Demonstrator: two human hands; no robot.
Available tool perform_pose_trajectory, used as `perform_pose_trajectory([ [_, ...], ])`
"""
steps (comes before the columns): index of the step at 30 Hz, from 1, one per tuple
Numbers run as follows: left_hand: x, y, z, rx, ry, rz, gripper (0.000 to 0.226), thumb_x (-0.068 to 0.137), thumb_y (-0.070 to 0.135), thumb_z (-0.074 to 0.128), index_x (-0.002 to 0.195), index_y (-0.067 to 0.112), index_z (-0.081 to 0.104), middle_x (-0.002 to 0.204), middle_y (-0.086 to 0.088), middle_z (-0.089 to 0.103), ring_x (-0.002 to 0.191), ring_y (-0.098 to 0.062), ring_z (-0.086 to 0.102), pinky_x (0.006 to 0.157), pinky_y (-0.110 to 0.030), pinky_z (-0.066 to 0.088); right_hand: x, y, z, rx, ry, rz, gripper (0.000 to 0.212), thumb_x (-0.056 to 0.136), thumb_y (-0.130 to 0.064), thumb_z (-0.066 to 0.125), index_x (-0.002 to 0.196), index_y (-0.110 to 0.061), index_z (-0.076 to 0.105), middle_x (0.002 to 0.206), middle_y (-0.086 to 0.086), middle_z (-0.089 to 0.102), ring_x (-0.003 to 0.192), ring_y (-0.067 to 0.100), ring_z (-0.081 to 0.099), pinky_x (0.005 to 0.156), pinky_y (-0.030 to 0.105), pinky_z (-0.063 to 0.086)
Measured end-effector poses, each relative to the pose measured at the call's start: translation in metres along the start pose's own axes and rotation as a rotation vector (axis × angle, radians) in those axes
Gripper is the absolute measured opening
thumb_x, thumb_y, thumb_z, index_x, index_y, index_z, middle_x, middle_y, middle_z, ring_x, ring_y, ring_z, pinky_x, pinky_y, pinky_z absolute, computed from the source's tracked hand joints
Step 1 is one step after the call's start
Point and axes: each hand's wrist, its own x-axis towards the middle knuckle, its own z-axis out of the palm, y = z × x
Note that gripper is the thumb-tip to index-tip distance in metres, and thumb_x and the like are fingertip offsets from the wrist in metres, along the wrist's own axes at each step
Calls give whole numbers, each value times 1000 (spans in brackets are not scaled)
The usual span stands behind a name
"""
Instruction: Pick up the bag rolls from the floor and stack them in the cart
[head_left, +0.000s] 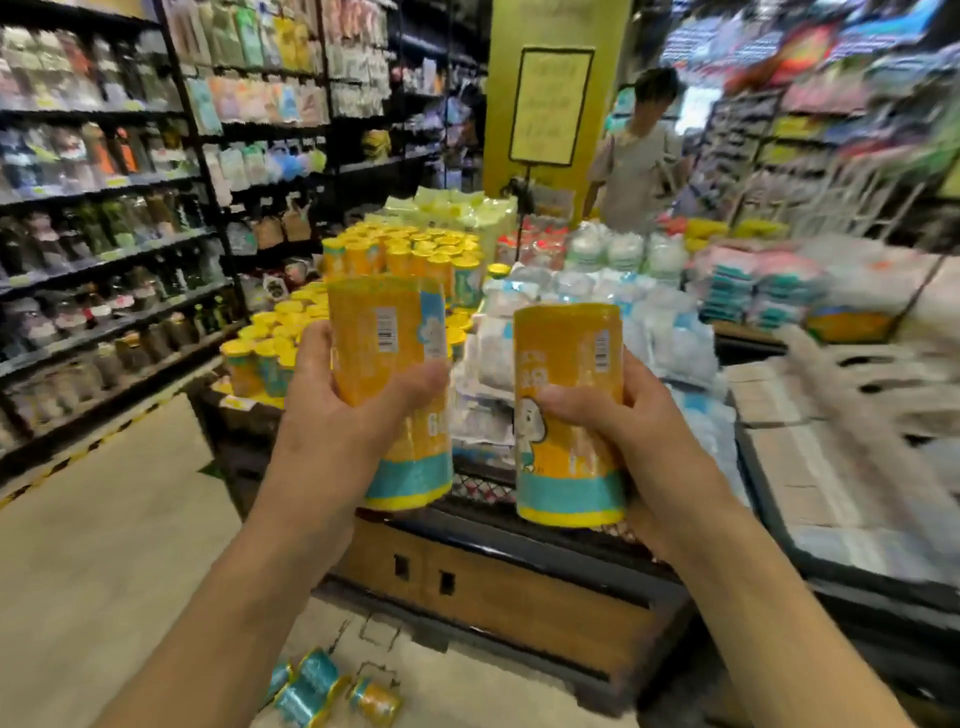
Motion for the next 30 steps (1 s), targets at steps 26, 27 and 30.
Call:
perform_pose_trajectory([
  [26,-292,51,403,-381,-1060,-99,63,56,48,82,113,35,59,103,10,76,93,-15,74,78,-43,61,-452,-110,-242,-273,1153,-137,55,70,-25,78,121,-17,61,101,3,75,86,20,74,71,37,59],
  [27,-308,54,417,-394,-1081,-106,63,55,48,81,113,34,60,103,10,76,93,-16,75,78,-44,62,-468,-113,-252,-274,1184,-143,53,69,-24,77,119,-17,62,98,2,75,84,19,73,70,36,59],
  [30,-348,61,461,-419,-1153,-134,59,56,48,80,110,35,61,102,8,76,92,-18,75,78,-47,62,-511,-120,-282,-265,1272,-150,60,63,-24,83,119,-17,63,102,4,76,87,21,73,72,39,60],
])
